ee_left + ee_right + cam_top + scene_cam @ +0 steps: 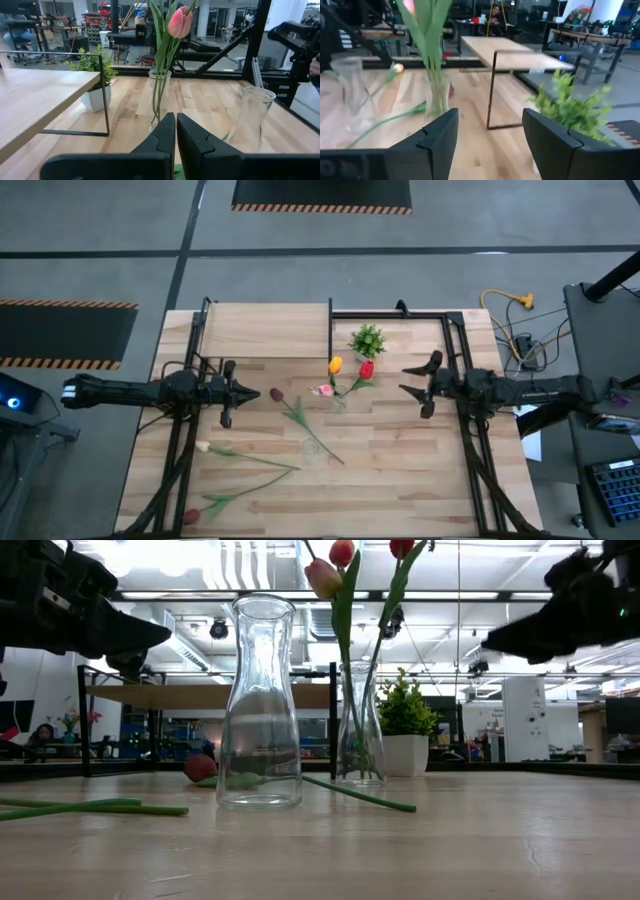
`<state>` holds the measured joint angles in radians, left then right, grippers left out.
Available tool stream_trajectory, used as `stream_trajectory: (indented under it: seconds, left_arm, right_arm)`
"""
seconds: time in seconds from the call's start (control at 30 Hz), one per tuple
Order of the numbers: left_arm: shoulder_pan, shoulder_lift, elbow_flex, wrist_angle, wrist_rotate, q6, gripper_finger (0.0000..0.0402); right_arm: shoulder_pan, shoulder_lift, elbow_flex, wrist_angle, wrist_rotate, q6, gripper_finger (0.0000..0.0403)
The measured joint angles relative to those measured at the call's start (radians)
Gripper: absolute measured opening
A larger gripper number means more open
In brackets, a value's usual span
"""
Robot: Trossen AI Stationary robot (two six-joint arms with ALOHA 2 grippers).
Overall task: Pick and place flowers into a vace then onto a shelf
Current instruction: Put the top left dark red tulip into the bottom transparent flower vase
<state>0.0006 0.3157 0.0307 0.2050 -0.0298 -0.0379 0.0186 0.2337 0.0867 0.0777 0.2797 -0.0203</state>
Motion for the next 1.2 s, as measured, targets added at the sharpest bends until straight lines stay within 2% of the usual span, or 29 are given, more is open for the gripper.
stream_trajectory:
  seconds: [0.13, 0.23, 0.37, 0.43, 0.53, 0.7, 0.83, 1.03, 1.2]
  left_arm:
    - [0.000, 0.000, 0.000, -0.010, 0.000, -0.028, 0.0000]
    - [0.000, 0.000, -0.003, -0.009, -0.003, -0.028, 0.0000]
    - [0.000, 0.000, -0.003, -0.008, -0.040, -0.038, 0.0000]
    - [0.000, 0.000, -0.003, -0.007, -0.052, -0.089, 0.0008]
    - [0.000, 0.000, -0.003, -0.007, -0.053, -0.180, 0.0042]
    - [0.000, 0.022, -0.003, -0.006, -0.052, -0.229, 0.0138]
    - [0.001, 0.034, -0.001, 0.024, -0.052, -0.376, 0.0194]
    - [0.001, 0.039, 0.001, 0.173, -0.076, -0.561, 0.0215]
    - [0.001, 0.038, 0.001, 0.185, -0.108, -0.769, 0.0216]
  right_arm:
    - [0.000, -0.101, 0.065, -0.149, -0.053, 0.031, 0.0210]
    - [0.001, -0.150, 0.055, -0.172, -0.097, 0.029, 0.0210]
    - [0.001, -0.185, 0.031, -0.126, -0.042, -0.065, 0.0210]
    - [0.001, -0.188, 0.026, -0.102, -0.011, -0.085, 0.0210]
    - [0.001, -0.186, 0.028, -0.086, -0.010, -0.094, 0.0210]
    - [0.001, -0.186, 0.029, -0.086, -0.007, -0.096, 0.0210]
    - [0.001, -0.185, 0.028, -0.087, -0.007, -0.096, 0.0210]
    - [0.001, -0.185, 0.028, -0.087, -0.007, -0.096, 0.0210]
    - [0.001, -0.185, 0.028, -0.087, -0.007, -0.093, 0.0210]
